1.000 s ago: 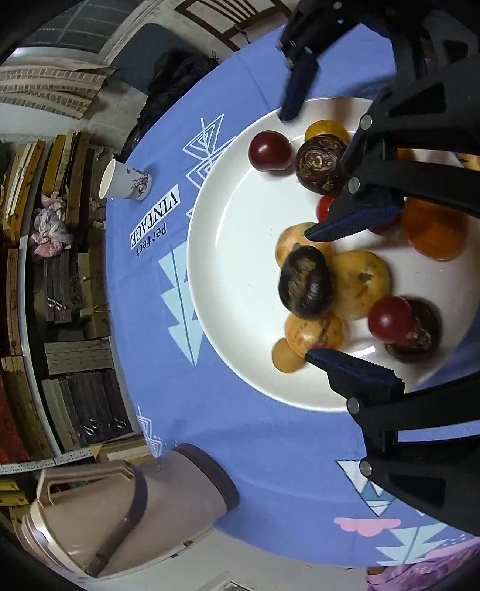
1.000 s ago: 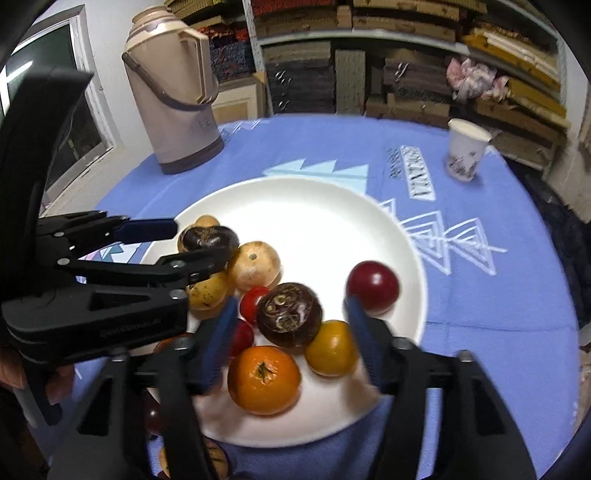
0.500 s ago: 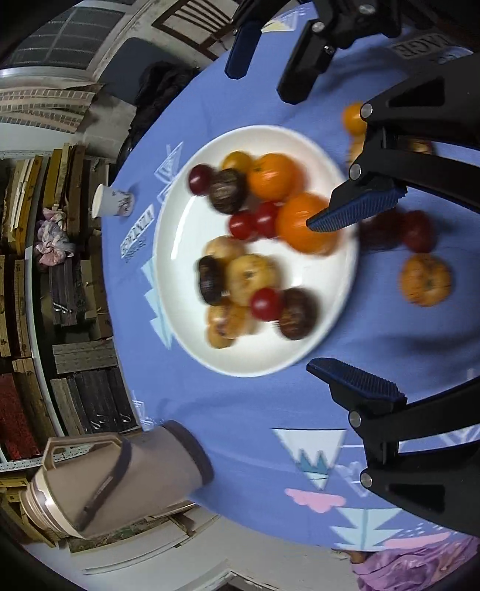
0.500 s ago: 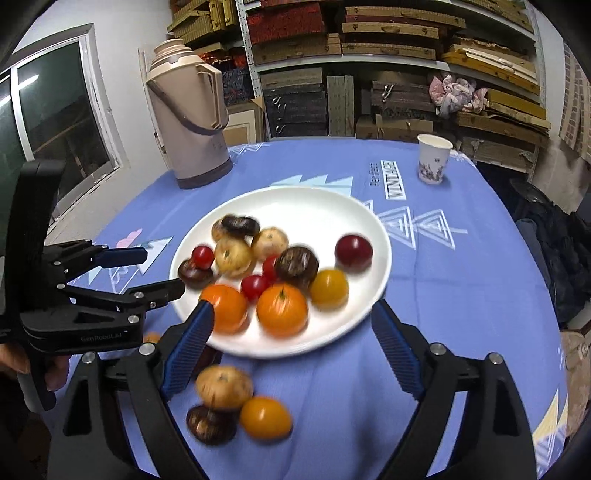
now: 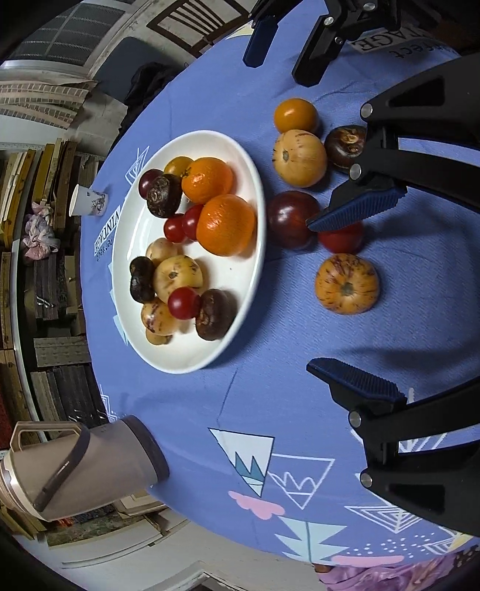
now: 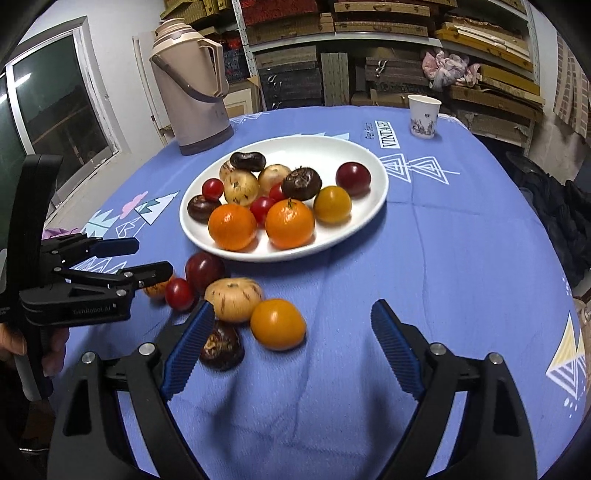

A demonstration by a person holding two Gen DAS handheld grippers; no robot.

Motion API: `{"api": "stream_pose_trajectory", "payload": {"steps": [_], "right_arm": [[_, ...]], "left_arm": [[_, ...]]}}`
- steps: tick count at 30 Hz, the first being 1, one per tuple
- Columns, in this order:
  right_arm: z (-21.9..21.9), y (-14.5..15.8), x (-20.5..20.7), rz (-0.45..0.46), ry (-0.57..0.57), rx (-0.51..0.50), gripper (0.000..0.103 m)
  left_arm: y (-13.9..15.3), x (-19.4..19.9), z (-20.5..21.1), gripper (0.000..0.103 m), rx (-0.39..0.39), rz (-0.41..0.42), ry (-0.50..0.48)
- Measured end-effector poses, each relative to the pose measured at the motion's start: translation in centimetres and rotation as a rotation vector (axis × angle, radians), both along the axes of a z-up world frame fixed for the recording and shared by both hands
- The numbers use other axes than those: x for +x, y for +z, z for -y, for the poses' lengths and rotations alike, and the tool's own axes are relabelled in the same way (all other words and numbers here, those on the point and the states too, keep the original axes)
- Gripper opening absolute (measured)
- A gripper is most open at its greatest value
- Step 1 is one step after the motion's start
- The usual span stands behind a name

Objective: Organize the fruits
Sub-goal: 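Withdraw both open tools from the plate toward the fruit pile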

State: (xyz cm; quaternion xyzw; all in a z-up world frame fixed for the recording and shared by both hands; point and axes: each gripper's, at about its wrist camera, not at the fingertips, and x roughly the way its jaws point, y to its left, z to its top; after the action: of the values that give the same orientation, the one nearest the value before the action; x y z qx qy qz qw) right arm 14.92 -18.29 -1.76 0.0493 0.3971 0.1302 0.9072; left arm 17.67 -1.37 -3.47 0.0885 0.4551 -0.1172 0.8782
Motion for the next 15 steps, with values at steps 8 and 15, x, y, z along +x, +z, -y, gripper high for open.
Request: {"api": "stream_pose_trajectory", "payload": {"steps": [8, 15], "right_arm": [[-0.3, -0.7, 0.1, -0.007, 0.014, -0.04, 0.085], [-0.8, -1.6, 0.5, -0.025, 0.038, -0.056, 0.085]], "left_arm": [[-0.5, -0.1, -0.7, 0.071, -0.004, -0.013, 0.016], [-1.0, -0.2, -1.4, 0.072, -0.021, -0.032, 0.024]]}}
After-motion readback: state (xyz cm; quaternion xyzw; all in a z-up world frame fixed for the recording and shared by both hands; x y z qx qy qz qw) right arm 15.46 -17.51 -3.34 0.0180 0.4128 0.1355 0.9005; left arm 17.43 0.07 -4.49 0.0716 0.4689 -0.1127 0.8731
